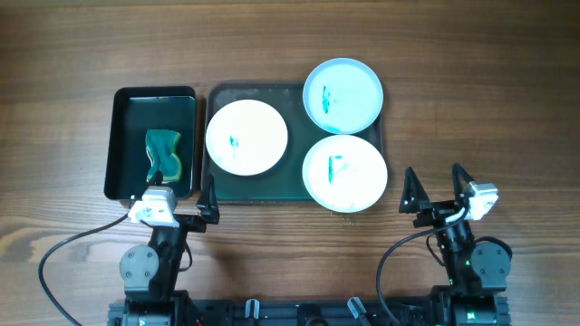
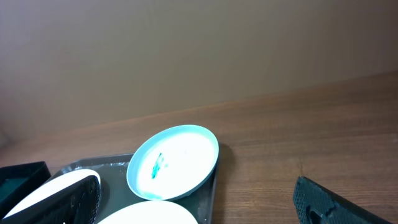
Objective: Clean dirty plates on tray and stack at the side
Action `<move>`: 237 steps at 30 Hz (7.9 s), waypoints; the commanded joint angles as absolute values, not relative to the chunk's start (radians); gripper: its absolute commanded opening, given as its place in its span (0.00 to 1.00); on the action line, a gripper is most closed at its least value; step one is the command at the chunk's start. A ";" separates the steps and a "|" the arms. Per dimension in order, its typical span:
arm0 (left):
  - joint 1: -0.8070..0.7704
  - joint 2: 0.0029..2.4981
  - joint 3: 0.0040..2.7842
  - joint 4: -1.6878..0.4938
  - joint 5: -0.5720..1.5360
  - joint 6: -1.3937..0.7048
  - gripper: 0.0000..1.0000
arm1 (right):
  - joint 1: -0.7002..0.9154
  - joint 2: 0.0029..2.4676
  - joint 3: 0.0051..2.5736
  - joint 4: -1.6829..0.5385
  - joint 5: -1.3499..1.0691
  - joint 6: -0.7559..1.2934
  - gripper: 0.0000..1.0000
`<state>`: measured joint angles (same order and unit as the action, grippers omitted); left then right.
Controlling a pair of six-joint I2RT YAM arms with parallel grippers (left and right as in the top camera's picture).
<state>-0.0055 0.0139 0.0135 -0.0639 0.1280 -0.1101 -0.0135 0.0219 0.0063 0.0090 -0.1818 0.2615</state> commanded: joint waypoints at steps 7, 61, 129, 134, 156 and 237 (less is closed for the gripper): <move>-0.004 0.006 0.006 -0.066 0.118 -0.112 1.00 | -0.008 0.014 0.005 0.014 -0.176 0.269 1.00; -0.004 0.006 0.006 -0.066 0.118 -0.112 1.00 | -0.008 0.014 0.005 0.014 -0.176 0.269 1.00; -0.004 0.123 0.245 -0.193 0.096 -0.112 1.00 | -0.008 0.270 0.246 -0.041 -0.163 0.261 0.99; -0.004 0.414 0.598 -0.461 0.091 -0.112 1.00 | -0.008 0.656 0.595 -0.287 -0.242 0.208 1.00; -0.004 1.286 1.227 -0.968 -0.001 -0.289 1.00 | 0.311 1.692 1.452 -0.905 -0.287 0.421 0.75; -0.184 2.076 1.406 -0.908 0.285 -0.314 0.04 | 0.567 2.202 1.511 -0.543 -0.262 0.550 0.04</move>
